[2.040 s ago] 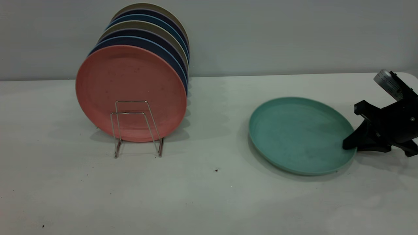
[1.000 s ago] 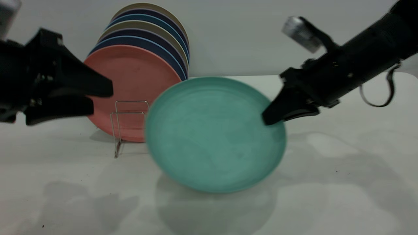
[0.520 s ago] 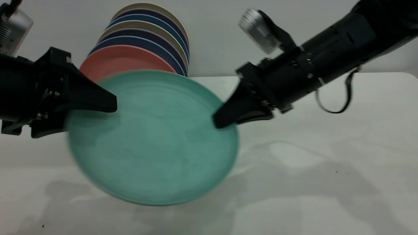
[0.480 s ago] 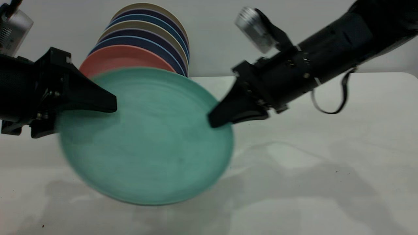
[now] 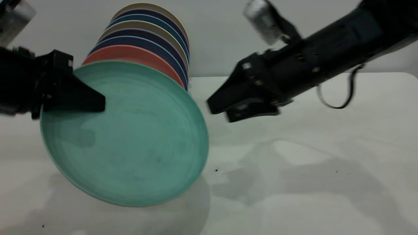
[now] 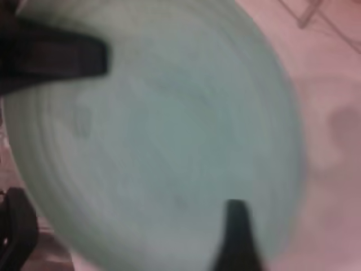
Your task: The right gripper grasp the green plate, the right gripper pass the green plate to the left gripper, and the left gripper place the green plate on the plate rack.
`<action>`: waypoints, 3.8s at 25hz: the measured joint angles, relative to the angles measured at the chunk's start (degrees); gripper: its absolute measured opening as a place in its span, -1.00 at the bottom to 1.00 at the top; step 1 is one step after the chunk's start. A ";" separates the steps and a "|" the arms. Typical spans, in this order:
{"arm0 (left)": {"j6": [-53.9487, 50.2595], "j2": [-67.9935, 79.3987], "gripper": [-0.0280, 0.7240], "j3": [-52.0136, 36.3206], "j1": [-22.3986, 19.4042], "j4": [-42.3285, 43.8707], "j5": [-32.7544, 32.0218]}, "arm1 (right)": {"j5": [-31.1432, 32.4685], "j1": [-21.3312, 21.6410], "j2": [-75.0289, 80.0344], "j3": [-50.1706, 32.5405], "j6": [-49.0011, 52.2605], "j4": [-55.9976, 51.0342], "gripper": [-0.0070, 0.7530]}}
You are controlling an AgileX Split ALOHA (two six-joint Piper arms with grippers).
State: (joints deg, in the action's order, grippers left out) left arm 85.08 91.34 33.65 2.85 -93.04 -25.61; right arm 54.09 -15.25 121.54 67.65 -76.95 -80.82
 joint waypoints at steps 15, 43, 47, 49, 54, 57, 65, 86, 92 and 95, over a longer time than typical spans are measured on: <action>-1.33 1.18 -0.65 26.86 2.65 69.77 -13.24 | 2.77 20.06 0.00 0.05 6.55 10.90 0.56; 27.89 7.62 -0.65 40.89 6.64 57.87 -5.32 | 0.94 20.26 0.00 0.05 7.50 13.48 0.53; 27.83 8.68 -0.65 40.94 6.64 57.80 -6.23 | 0.94 20.26 0.00 0.05 7.65 13.97 0.53; 27.83 9.55 -0.65 40.94 6.64 57.80 -6.78 | 0.94 20.26 0.00 0.05 7.65 13.97 0.53; 27.83 12.01 -0.65 40.94 6.64 57.80 -6.06 | 0.94 20.26 0.00 0.05 7.65 13.97 0.53; 27.83 13.64 -0.65 40.94 6.64 57.80 -5.48 | 0.94 20.26 0.00 0.05 7.69 14.05 0.53; 27.83 18.58 -0.64 40.94 6.64 54.38 -4.12 | 0.94 20.26 0.00 0.05 7.76 14.19 0.53; 24.18 10.87 0.27 40.94 6.64 50.56 -4.10 | 0.69 20.26 0.00 0.05 7.82 14.19 0.53; 6.88 7.83 0.27 40.94 6.64 50.42 -4.46 | 3.29 20.14 0.00 0.05 5.64 8.96 0.53; -10.00 7.89 0.27 40.94 6.64 53.64 -4.92 | 4.46 18.66 0.00 0.33 5.22 7.47 0.53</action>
State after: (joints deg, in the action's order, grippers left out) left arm 75.08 99.23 74.58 9.49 -39.40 -30.54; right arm 58.55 3.41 121.54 67.98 -71.73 -73.35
